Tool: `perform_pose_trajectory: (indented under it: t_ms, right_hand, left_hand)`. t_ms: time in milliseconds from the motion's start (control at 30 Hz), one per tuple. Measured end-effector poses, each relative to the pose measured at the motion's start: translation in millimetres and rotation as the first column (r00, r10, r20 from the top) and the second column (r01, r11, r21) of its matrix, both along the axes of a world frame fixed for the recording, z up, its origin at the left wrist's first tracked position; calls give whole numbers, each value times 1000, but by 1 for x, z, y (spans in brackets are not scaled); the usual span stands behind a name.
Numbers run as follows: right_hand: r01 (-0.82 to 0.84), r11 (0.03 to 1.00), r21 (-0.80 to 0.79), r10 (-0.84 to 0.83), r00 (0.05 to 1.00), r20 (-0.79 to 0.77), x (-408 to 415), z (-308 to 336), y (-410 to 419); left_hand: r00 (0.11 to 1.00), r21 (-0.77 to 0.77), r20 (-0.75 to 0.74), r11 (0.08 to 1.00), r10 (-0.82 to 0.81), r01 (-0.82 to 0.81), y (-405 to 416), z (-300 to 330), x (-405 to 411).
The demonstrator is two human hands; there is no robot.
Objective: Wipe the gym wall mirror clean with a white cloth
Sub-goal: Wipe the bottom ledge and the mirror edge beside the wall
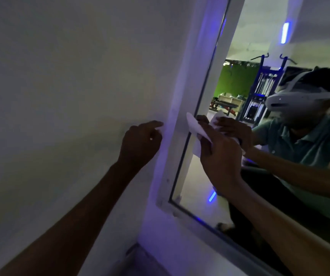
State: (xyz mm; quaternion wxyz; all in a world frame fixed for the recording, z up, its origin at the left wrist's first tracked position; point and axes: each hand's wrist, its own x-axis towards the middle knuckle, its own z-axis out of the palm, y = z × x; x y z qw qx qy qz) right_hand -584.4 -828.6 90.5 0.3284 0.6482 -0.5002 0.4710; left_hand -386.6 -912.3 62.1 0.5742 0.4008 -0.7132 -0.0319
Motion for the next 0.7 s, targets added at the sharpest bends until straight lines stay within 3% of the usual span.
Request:
perform_pose_trajectory:
  t_ms: [133,367,500,700]
  right_hand:
    - [-32,999,-12,32,999,16,12,126,-2]
    - [-55,983,-178,61,998,31,20,395,-7]
    - [-67,978,-199,88,991,99,22,549,-10]
    - [-2,970,-244,8,1000,24,24,740,-10]
  left_hand:
    - [993,-51,-56,994,-99,96,6,137,-1]
    - [991,-319,-26,941,-128,113,4,396,11]
    - [977,-331,-55,927,-207,177,6,556,16]
    - [933,-282,-108,910,-345,304,6,762,19]
